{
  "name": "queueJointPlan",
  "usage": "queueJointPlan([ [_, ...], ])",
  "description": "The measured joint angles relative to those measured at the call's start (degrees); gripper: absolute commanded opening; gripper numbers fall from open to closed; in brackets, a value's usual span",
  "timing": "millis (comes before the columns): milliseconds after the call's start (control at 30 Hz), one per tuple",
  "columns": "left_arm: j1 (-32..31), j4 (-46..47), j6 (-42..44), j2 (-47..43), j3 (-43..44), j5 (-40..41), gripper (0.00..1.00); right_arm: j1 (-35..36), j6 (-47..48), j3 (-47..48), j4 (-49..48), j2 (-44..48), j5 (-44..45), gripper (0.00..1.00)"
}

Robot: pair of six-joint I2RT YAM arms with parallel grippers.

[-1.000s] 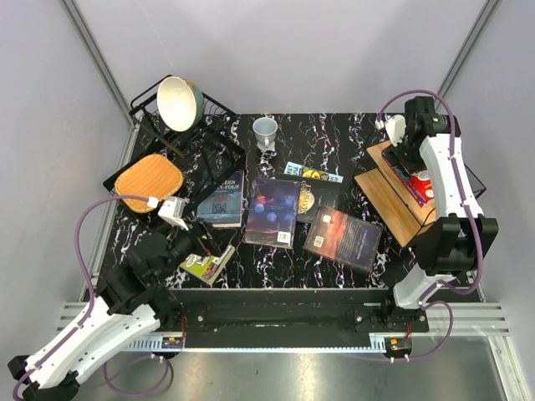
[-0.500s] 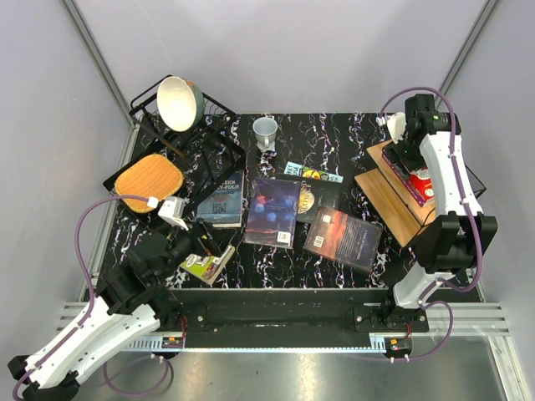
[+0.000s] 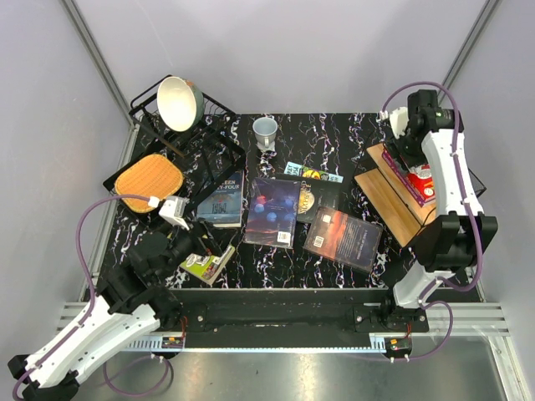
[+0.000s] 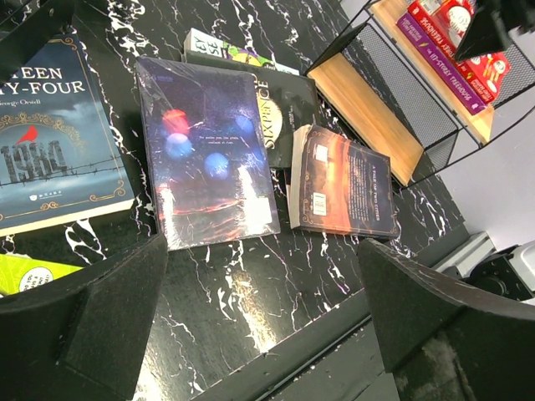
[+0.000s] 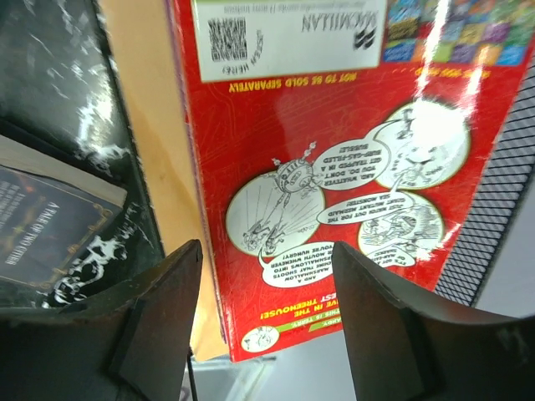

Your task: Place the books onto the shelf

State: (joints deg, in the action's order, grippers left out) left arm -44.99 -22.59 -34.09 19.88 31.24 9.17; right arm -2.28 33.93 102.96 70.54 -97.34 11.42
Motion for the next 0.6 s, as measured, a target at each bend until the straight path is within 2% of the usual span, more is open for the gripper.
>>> queueJointPlan([
  [200,0.0,0.4,0.0,4.4,0.0,-0.7,0.99,-0.1,-1.6,6.0,1.3,1.2,-11.3,0.77],
  [333,0.1,1.8,-0.4,10.4,0.2,-2.0,0.99,-0.2,-2.9,2.6,0.2,6.2,-24.7,0.80],
  [500,2.3,5.0,-0.9,19.0,0.8,-5.6,0.99,-0.2,-8.7,-13.9,-9.3,16.9,-47.3,0.79],
  [600,5.4,7.3,-1.1,24.7,1.5,-8.7,0.99,0.2,-20.1,-28.3,-24.2,21.3,-61.8,0.78],
])
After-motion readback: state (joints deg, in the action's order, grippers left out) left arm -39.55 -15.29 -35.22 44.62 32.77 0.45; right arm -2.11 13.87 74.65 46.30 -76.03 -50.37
